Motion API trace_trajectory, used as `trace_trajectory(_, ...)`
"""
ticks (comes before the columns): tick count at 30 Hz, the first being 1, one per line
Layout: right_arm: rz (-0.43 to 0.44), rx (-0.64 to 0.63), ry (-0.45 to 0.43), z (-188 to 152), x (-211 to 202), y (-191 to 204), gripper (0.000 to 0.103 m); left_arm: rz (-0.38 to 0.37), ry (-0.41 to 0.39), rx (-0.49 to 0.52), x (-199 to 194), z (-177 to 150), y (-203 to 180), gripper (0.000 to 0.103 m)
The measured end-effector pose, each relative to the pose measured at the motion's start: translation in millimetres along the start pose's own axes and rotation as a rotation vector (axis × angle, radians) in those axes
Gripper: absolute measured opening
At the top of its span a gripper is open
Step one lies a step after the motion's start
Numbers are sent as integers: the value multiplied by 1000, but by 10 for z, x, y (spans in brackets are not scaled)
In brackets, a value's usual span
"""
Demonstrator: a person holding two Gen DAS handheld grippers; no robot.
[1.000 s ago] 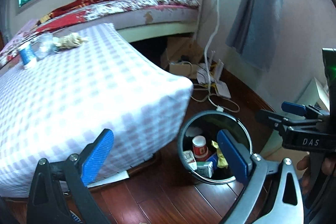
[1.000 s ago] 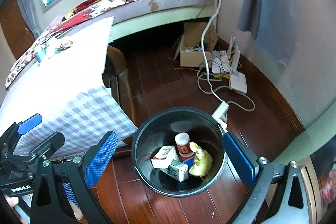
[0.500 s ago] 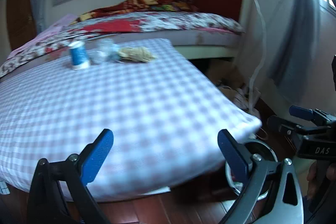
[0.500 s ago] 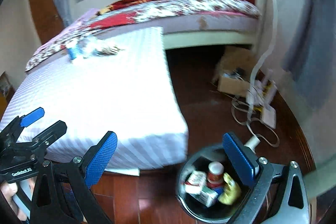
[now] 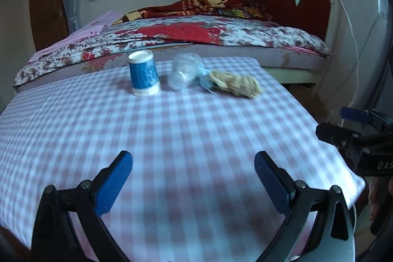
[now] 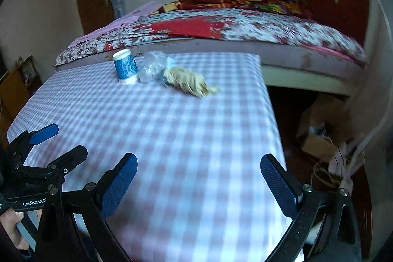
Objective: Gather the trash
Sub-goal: 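Move both tools back over the table items, then grasp the clear plastic bag with the left tool while the right tool grasps the beige cloth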
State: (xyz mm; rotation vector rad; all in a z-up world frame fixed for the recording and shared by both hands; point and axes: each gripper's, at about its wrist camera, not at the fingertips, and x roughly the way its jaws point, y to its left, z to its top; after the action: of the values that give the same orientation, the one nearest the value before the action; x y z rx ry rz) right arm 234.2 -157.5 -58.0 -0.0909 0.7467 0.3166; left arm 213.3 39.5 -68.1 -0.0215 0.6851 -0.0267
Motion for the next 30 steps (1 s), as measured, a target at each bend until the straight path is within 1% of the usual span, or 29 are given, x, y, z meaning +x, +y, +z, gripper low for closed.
trace_trajectory(1, 2, -15, -1, 102, 120, 26, 101, 4, 5, -5, 103, 72, 53, 97)
trace_trajectory(2, 2, -25, -3, 167, 199, 31, 98, 4, 14, -11, 215, 146, 103, 95)
trace_trajectory(4, 8, -45, 2, 344, 424, 60, 93, -2, 24, -16, 385, 267, 163, 84)
trace_trajectory(6, 13, -62, 15, 495, 644, 84, 91, -7, 28, 0, 540, 384, 190, 79)
trace_trajectory(10, 5, -98, 45, 757, 1102, 126, 91, -8, 16, 44, 827, 606, 169, 77)
trace_trajectory(12, -5, -115, 61, 856, 1311, 127, 88, -10, 14, 61, 957, 691, 151, 77)
trace_trajectory(14, -3, -117, 75, 920, 1447, 101, 85, -13, 23, 71, 1094, 756, 127, 75)
trace_trajectory(15, -4, -120, 81, 955, 1514, 88, 84, -12, 33, 77, 1172, 779, 110, 73)
trace_trajectory(16, -3, -120, 84, 981, 1567, 76, 84, -5, 36, 80, 1231, 809, 110, 69)
trace_trajectory(17, 3, -117, 87, 996, 1607, 65, 84, -5, 38, 79, 1274, 834, 110, 68)
trace_trajectory(18, 10, -117, 91, 1014, 1646, 60, 82, -7, 40, 74, 1317, 854, 111, 68)
trace_trajectory(20, 13, -126, 97, 1040, 1710, 71, 75, 7, 44, 69, 1403, 886, 114, 68)
trace_trajectory(23, 20, -149, 105, 1062, 1777, 116, 72, -2, 78, 57, 1540, 922, 127, 68)
trace_trajectory(25, 25, -161, 112, 1067, 1815, 137, 71, 10, 96, 63, 1618, 930, 123, 68)
trace_trajectory(27, 31, -168, 124, 1072, 1865, 147, 65, 16, 108, 65, 1677, 940, 128, 68)
trace_trajectory(28, 38, -166, 130, 1072, 1879, 150, 59, 22, 112, 68, 1697, 948, 126, 66)
trace_trajectory(29, 47, -160, 138, 1070, 1892, 150, 55, 29, 117, 73, 1713, 950, 126, 63)
trace_trajectory(30, 51, -157, 140, 1070, 1900, 146, 54, 32, 124, 79, 1728, 950, 123, 63)
